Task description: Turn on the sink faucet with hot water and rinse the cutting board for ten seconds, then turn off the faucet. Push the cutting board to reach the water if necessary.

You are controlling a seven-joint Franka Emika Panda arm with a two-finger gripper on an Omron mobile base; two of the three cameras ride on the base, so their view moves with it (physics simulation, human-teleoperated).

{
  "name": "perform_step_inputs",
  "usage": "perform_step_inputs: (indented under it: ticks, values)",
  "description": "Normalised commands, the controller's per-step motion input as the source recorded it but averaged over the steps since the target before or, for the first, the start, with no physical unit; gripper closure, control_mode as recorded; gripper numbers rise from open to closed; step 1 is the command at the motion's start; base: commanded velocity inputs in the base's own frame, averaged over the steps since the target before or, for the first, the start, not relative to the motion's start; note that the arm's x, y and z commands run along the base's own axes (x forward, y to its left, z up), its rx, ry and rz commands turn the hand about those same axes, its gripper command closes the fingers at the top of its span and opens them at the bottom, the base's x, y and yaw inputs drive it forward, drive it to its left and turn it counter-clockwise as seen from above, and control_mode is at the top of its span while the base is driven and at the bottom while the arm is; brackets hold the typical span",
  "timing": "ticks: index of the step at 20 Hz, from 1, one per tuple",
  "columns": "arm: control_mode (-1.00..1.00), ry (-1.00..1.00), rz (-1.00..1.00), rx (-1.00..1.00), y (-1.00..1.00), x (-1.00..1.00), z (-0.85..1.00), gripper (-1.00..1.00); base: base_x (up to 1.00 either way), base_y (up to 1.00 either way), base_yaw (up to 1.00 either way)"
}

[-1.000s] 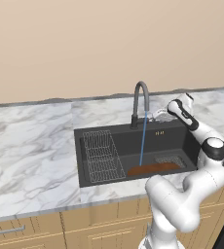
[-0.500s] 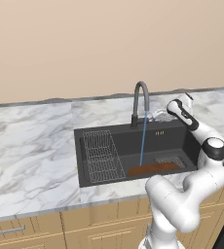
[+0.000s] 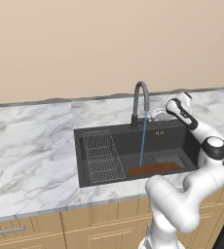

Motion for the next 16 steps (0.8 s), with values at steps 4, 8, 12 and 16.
perform_step_inputs:
  ticks: [4, 8, 12, 16]
  values:
    - [-1.0, 0.0, 0.0, -0.08, 0.65, 0.0, -0.09, -1.0, 0.0, 0.0, 0.0]
    - [-1.0, 0.0, 0.0, -0.08, 0.65, 0.0, -0.09, -1.0, 0.0, 0.0, 0.0]
    - [-1.0, 0.0, 0.0, -0.08, 0.62, 0.0, -0.06, -1.0, 0.0, 0.0, 0.0]
    - [-1.0, 0.0, 0.0, -0.06, 0.58, 0.0, -0.01, -1.0, 0.0, 0.0, 0.0]
